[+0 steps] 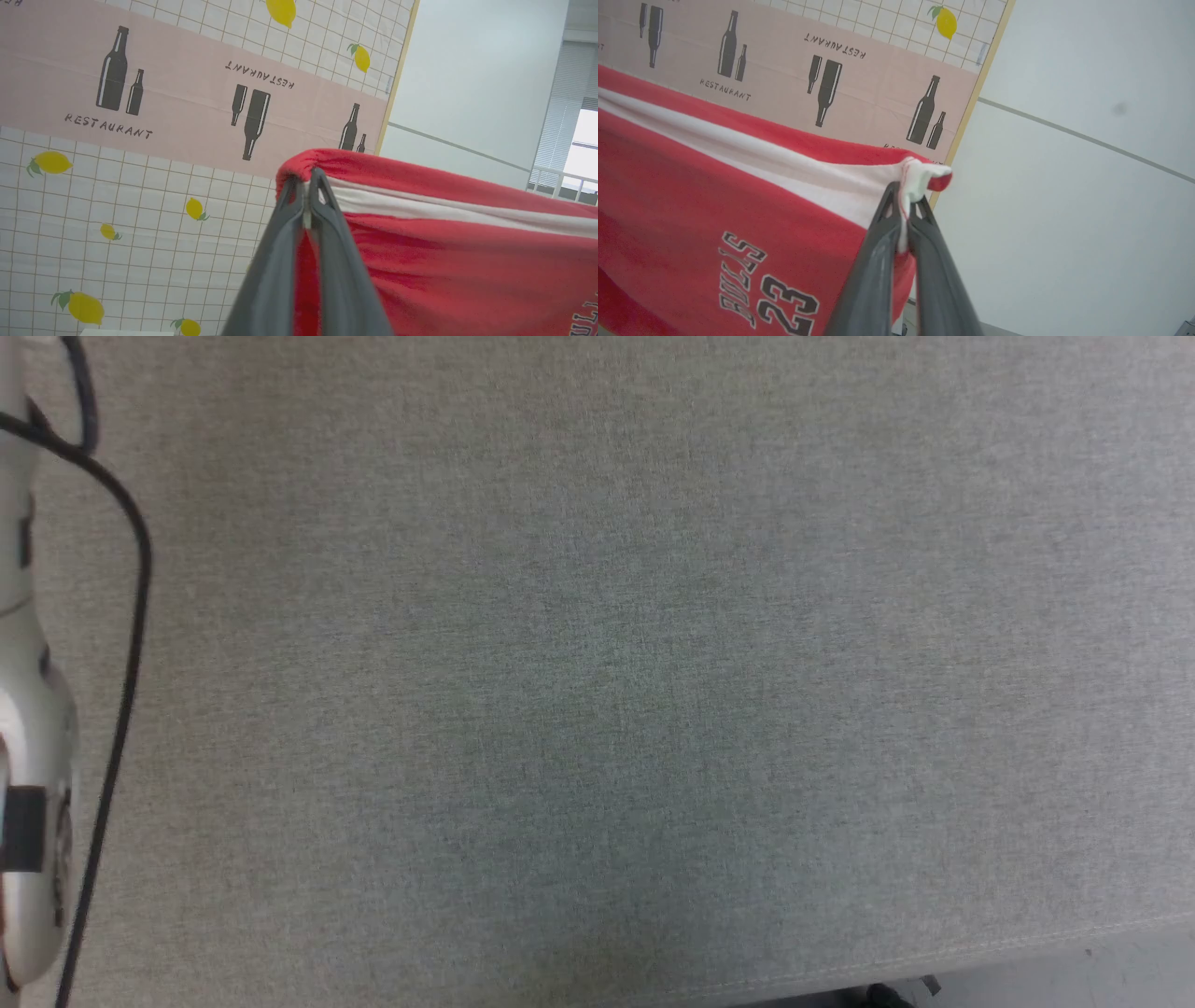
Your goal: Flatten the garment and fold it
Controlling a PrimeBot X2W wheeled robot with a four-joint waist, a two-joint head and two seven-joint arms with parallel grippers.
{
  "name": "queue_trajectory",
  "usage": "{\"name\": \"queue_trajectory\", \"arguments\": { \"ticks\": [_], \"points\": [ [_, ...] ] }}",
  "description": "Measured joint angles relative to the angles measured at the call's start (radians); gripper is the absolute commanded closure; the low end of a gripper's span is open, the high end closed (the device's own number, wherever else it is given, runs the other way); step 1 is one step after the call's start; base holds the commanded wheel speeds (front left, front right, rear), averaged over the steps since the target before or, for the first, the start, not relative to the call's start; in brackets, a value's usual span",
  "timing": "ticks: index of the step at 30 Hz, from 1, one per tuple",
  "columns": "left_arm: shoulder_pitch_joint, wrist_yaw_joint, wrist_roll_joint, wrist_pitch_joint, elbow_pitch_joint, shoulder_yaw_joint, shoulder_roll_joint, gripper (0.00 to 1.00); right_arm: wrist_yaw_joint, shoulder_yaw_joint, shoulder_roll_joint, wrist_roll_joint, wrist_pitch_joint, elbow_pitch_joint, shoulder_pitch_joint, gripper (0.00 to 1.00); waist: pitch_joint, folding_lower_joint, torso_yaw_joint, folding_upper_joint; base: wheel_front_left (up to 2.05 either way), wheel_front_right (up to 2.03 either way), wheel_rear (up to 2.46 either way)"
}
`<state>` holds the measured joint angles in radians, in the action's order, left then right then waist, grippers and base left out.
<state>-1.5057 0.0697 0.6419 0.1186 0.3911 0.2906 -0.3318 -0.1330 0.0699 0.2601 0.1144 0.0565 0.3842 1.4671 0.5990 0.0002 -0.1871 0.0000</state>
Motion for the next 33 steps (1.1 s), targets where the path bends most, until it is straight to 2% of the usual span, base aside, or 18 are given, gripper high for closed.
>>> {"name": "queue_trajectory", "arguments": {
  "ticks": [4,7,10,14,17,24,29,33],
  "points": [
    [0.075,-0.032,-0.003,-0.014,0.032,0.040,-0.009,1.00,0.000,0.064,0.010,0.029,-0.005,0.033,-0.076,1.00,0.003,0.0000,0.010,0.0000,0.00,0.00,0.00],
    [0.268,-0.069,0.008,-0.071,0.047,0.092,-0.030,1.00,0.000,0.173,0.044,0.113,0.012,0.044,-0.274,1.00,-0.025,0.0000,0.021,0.0000,0.00,0.00,0.00],
    [0.442,-0.093,0.027,-0.105,0.032,0.132,-0.049,1.00,0.000,0.221,0.084,0.187,0.029,0.027,-0.444,1.00,-0.061,-0.0001,0.032,0.0000,0.00,0.00,0.00],
    [0.701,-0.095,0.079,-0.147,-0.048,0.165,-0.064,1.00,0.000,0.243,0.143,0.262,0.060,-0.040,-0.673,1.00,-0.122,-0.0002,0.045,0.0000,0.00,0.00,0.00],
    [0.900,-0.075,0.124,-0.176,-0.131,0.177,-0.080,1.00,0.000,0.236,0.175,0.285,0.088,-0.105,-0.843,1.00,-0.173,-0.0003,0.055,0.0000,0.00,0.00,0.00],
    [1.284,0.002,0.212,-0.214,-0.332,0.200,-0.115,1.00,0.000,0.170,0.200,0.278,0.160,-0.264,-1.206,1.00,-0.290,-0.0003,0.075,0.0000,0.00,0.00,0.00],
    [1.471,0.060,0.247,-0.262,-0.439,0.231,-0.144,1.00,0.000,0.099,0.180,0.249,0.267,-0.372,-1.455,1.00,-0.361,-0.0003,0.093,0.0000,0.00,0.00,0.00],
    [1.588,0.107,0.273,-0.289,-0.523,0.244,-0.161,1.00,0.000,0.027,0.138,0.245,0.374,-0.467,-1.611,1.00,-0.404,-0.0003,0.110,0.0000,0.00,0.00,0.00]
  ]
}}
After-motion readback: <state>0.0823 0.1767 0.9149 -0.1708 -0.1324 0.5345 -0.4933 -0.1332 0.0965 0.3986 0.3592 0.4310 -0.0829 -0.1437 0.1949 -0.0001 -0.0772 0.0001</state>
